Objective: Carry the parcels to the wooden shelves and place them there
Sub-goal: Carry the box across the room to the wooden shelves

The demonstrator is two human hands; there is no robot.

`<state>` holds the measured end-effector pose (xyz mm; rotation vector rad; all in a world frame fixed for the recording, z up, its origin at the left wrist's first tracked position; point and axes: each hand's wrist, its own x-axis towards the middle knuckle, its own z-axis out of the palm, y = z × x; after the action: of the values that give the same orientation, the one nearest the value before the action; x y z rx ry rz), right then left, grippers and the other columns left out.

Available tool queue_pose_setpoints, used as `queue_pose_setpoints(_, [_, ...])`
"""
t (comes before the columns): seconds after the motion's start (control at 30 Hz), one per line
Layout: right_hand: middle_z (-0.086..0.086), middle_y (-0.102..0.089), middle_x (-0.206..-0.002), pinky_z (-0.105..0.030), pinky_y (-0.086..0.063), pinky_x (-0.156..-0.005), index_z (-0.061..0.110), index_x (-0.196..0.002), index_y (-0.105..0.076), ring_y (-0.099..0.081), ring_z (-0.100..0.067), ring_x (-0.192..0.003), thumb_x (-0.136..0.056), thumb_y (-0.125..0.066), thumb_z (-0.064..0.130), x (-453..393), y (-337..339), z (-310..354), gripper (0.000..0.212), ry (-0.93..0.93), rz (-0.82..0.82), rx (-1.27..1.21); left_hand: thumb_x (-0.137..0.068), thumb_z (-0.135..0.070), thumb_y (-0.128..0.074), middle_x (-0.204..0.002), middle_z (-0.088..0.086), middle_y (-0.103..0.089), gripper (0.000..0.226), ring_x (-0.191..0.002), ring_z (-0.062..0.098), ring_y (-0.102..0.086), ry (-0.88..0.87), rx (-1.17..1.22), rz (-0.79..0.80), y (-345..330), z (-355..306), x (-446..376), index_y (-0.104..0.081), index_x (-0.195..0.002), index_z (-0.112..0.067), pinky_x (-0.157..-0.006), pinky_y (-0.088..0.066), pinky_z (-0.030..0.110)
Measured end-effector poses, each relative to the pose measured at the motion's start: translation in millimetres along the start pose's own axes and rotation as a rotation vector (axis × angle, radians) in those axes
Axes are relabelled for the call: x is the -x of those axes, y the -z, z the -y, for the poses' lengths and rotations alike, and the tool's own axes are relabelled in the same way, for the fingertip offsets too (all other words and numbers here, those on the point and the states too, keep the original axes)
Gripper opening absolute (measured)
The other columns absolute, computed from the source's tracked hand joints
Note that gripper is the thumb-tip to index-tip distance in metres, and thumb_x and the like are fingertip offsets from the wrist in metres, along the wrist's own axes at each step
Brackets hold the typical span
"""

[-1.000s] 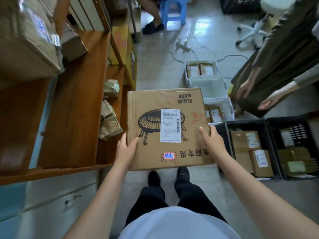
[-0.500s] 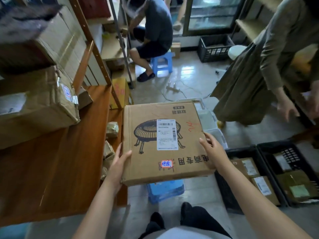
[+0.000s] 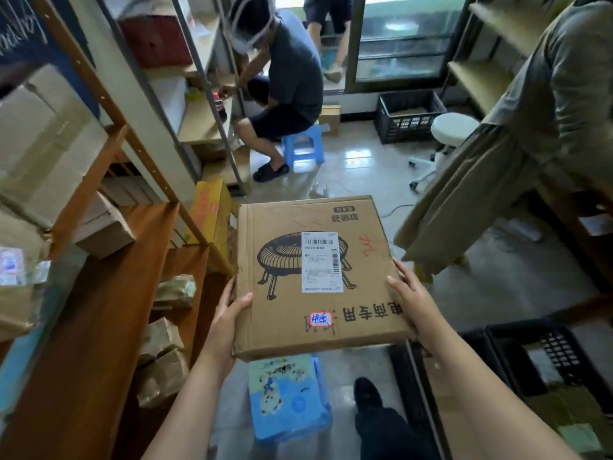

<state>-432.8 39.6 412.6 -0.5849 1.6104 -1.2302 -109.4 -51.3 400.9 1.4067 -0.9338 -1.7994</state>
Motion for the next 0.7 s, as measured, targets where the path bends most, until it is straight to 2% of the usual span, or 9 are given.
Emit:
queue_pose_setpoints(0.13, [-0.002, -0.057, -0.135, -0.02, -0.056, -0.061, 0.022, -0.147, -0.039, -0.068, -0.011, -0.092, -0.1, -0.051, 0.017, -58.2, 57.1, 40.1, 0.049, 0.005, 0.013, -0.004, -0.088, -0.029, -0.067, -0.136, 0.009, -0.066, 0.059, -0.121, 0.034, -0.065, -0.02, 0.062, -0.029, -75.5, -12.0, -41.5, -0.05, -0.144, -0.039, -0.097, -0.054, 0.052])
queue_pose_setpoints(0.27, [0.004, -0.067, -0.113, -0.026, -0.058, -0.061, 0.03, -0.139, -0.045, -0.073, -0.012, -0.083, -0.099, -0.053, 0.02, -102.1, 99.3, 74.7, 0.043, -0.005, 0.028, 0.014, -0.096, -0.021, -0.06, -0.131, 0.009, -0.068, 0.053, -0.115, 0.032, -0.068, -0.036, 0.098, -0.043, -137.7, -30.8, -68.3, -0.046, -0.145, -0.034, -0.09, -0.057, 0.046])
queue_pose_setpoints(0.33, [0.006, -0.069, -0.109, -0.027, -0.058, -0.06, 0.029, -0.14, -0.044, -0.075, -0.012, -0.08, -0.098, -0.053, 0.021, -121.5, 114.4, 86.1, 0.044, -0.008, 0.037, 0.014, -0.097, -0.02, -0.059, -0.131, 0.009, -0.067, 0.053, -0.115, 0.031, -0.068, -0.034, 0.104, -0.04, -162.0, -42.1, -80.2, -0.045, -0.146, -0.033, -0.091, -0.057, 0.045])
queue_pose_setpoints(0.47, [-0.002, -0.068, -0.114, -0.031, -0.059, -0.061, 0.03, -0.143, -0.042, -0.076, -0.017, -0.082, -0.098, -0.055, 0.024, -158.7, 128.9, 101.0, 0.048, -0.03, 0.04, 0.017, -0.097, -0.02, -0.059, -0.135, 0.01, -0.064, 0.054, -0.118, 0.031, -0.067, -0.045, 0.083, -0.033, -188.4, -63.3, -111.1, -0.043, -0.148, -0.033, -0.098, -0.054, 0.051])
queue_pose_setpoints(0.6, [-0.001, -0.066, -0.115, -0.027, -0.058, -0.058, 0.035, -0.14, -0.041, -0.076, -0.016, -0.078, -0.097, -0.054, 0.026, -191.3, 129.0, 116.7, 0.045, -0.035, 0.038, 0.019, -0.098, -0.024, -0.058, -0.135, 0.01, -0.063, 0.057, -0.116, 0.032, -0.067, -0.045, 0.055, -0.006, -200.9, -84.8, -142.4, -0.038, -0.151, -0.032, -0.09, -0.058, 0.046])
queue_pose_setpoints(0.7, [-0.001, -0.065, -0.117, -0.03, -0.059, -0.061, 0.037, -0.139, -0.041, -0.074, -0.021, -0.086, -0.098, -0.054, 0.027, -218.6, 126.1, 127.0, 0.044, -0.045, 0.046, -0.006, -0.098, -0.025, -0.058, -0.135, 0.009, -0.062, 0.059, -0.116, 0.031, -0.066, -0.036, 0.047, 0.013, -203.8, -97.9, -169.8, -0.036, -0.152, -0.033, -0.083, -0.06, 0.042])
